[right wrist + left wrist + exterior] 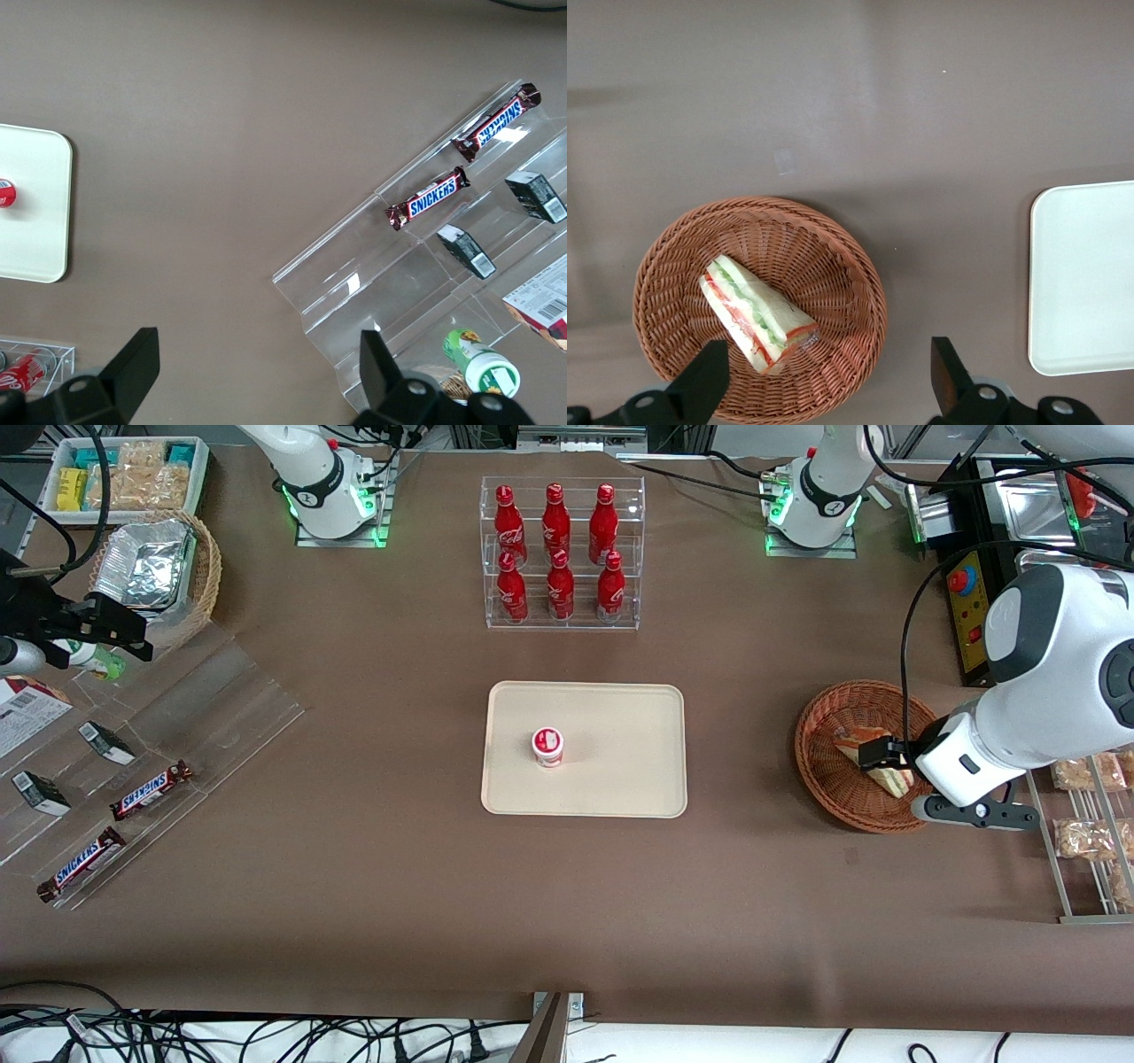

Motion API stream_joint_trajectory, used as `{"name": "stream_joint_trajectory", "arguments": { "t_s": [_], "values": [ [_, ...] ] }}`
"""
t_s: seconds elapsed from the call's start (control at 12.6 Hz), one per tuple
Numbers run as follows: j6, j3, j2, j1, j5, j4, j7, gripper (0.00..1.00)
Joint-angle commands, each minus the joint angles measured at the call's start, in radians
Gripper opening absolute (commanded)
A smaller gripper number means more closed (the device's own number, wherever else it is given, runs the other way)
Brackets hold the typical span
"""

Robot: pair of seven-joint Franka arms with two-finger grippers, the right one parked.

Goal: Place sandwich from basket to tray
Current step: 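Lower the open left gripper over the sandwich in the wicker basket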

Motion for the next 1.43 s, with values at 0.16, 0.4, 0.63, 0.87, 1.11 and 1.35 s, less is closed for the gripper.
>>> {"name": "stream_joint_trajectory", "arguments": {
  "t_s": [0.16, 0.4, 0.63, 0.87, 1.11, 1.35],
  "values": [
    [-0.007, -0.002, 0.006, 0.013, -0.013, 0.024, 0.018, 1.00],
    [-0.024, 0.004, 0.003, 0.037, -0.016, 0.022, 0.015, 1.00],
    [-0.093, 0.002, 0.003, 0.062, -0.014, 0.001, -0.107, 1.00],
    [-0.061, 0.004, 0.007, 0.064, 0.016, -0.080, -0.320, 1.00],
    [0.000, 0.002, -0.007, 0.074, 0.024, -0.154, -0.469, 1.00],
    [0.167, 0.004, -0.033, 0.076, 0.047, -0.290, -0.654, 1.00]
  ]
}}
